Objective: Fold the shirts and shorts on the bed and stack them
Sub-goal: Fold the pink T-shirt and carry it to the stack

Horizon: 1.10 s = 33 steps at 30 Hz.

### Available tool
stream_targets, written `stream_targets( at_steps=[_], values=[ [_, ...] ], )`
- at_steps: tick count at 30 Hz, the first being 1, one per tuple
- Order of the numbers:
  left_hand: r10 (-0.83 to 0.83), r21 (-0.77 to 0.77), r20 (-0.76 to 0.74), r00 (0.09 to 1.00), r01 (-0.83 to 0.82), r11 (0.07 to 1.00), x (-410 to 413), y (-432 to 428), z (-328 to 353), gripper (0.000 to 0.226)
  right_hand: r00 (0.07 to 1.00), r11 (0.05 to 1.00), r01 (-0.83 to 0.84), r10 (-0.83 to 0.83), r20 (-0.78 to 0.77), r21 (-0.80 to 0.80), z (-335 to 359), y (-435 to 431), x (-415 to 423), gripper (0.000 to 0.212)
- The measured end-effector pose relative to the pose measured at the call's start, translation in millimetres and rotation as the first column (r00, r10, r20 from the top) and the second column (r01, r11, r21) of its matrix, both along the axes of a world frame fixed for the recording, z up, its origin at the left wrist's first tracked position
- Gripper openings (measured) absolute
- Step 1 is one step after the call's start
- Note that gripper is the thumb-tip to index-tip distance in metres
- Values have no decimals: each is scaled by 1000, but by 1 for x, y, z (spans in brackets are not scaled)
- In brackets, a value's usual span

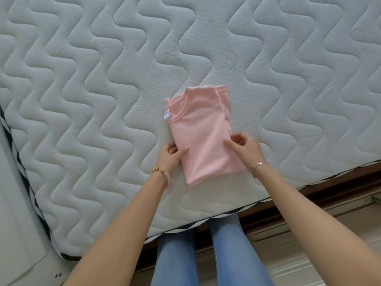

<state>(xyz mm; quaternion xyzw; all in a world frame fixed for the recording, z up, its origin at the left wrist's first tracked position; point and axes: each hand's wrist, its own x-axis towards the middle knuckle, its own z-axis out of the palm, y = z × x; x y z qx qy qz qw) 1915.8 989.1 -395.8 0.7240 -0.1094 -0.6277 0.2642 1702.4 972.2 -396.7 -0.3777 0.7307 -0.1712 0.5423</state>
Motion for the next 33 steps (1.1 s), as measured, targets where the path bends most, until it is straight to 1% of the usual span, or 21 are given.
stream_targets(
  at_steps=[2,4,6,8,10,13,15,17,20,22,23,26,28,30,33],
  values=[
    [-58,58,-59,997,61,996,-1,28,4,31,999,998,-45,45,5,38,0,21,-7,22],
    [-125,113,-117,985,138,984,-3,51,7,23,999,998,-30,29,21,64,-3,34,-14,17],
    [-141,126,-165,976,162,979,-5,65,8,23,1000,998,-7,5,25,64,-6,40,-18,12],
    [-142,99,-177,974,161,982,-5,69,8,33,1000,999,-7,7,16,49,-7,40,-18,11],
    [-184,62,-116,976,192,979,-4,69,5,40,1000,999,-13,13,-17,34,-7,38,-18,10],
    [-243,42,6,970,243,969,-3,70,4,42,993,999,-50,51,-108,16,-8,37,-18,9],
    [-253,35,59,966,252,967,-1,71,2,42,991,999,-54,54,-124,1,-8,38,-16,12],
    [-259,13,81,962,259,966,-1,65,1,42,997,1000,-15,14,-75,-15,-6,35,-13,23],
    [-169,-35,43,985,170,985,0,43,1,48,999,999,44,-44,16,0,-4,22,-6,44],
    [-116,-58,18,993,117,991,0,24,0,47,994,997,68,-71,84,34,-3,10,-1,46],
    [-104,-65,4,995,104,992,1,14,-1,46,989,996,66,-74,125,66,-2,5,2,45],
    [-85,-88,-24,996,83,993,1,-10,7,44,974,991,-20,-11,228,131,7,-9,11,36],
    [-83,-105,-40,996,78,991,1,-18,25,46,960,989,-1,-42,278,150,16,-14,10,31],
    [-85,-128,-83,993,74,989,4,-23,50,57,943,989,28,-75,324,147,35,-19,7,26],
    [-111,-191,-116,987,87,978,5,-29,94,63,916,996,9,-45,399,92,83,-24,-2,19]
  ],
)
